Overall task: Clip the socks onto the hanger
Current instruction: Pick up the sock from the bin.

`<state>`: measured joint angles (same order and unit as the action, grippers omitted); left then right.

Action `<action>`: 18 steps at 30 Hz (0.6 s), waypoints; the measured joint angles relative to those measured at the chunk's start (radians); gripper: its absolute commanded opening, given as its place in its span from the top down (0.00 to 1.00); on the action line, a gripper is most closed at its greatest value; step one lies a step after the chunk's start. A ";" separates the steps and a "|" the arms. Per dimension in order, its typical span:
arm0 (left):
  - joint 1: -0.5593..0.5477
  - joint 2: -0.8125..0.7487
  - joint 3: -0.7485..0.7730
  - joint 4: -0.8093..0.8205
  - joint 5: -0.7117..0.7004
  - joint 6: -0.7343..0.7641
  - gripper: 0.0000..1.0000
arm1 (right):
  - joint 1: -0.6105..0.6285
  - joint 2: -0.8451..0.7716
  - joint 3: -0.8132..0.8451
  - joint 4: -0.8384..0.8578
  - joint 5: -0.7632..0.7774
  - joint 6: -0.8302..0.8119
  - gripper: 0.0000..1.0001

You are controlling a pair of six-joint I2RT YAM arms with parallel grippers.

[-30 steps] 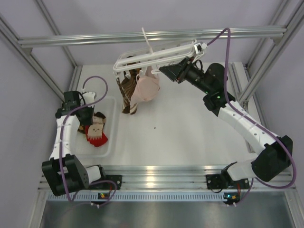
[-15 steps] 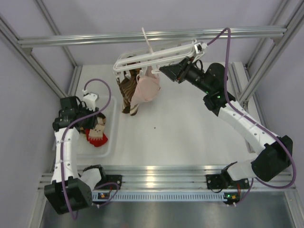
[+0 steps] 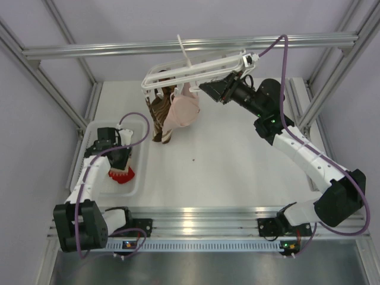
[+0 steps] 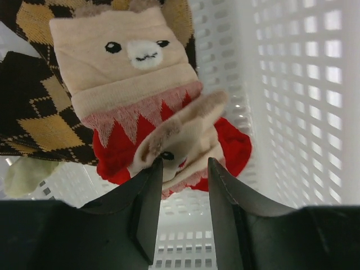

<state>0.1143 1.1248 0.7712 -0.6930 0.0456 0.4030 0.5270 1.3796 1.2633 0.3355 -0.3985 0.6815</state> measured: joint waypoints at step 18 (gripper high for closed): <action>-0.004 -0.043 0.004 0.060 -0.012 -0.034 1.00 | -0.002 0.000 0.000 -0.002 0.000 0.000 1.00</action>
<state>0.1101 1.0813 0.7753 -0.6334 0.0334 0.3695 0.5247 1.3796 1.2633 0.3336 -0.3985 0.6811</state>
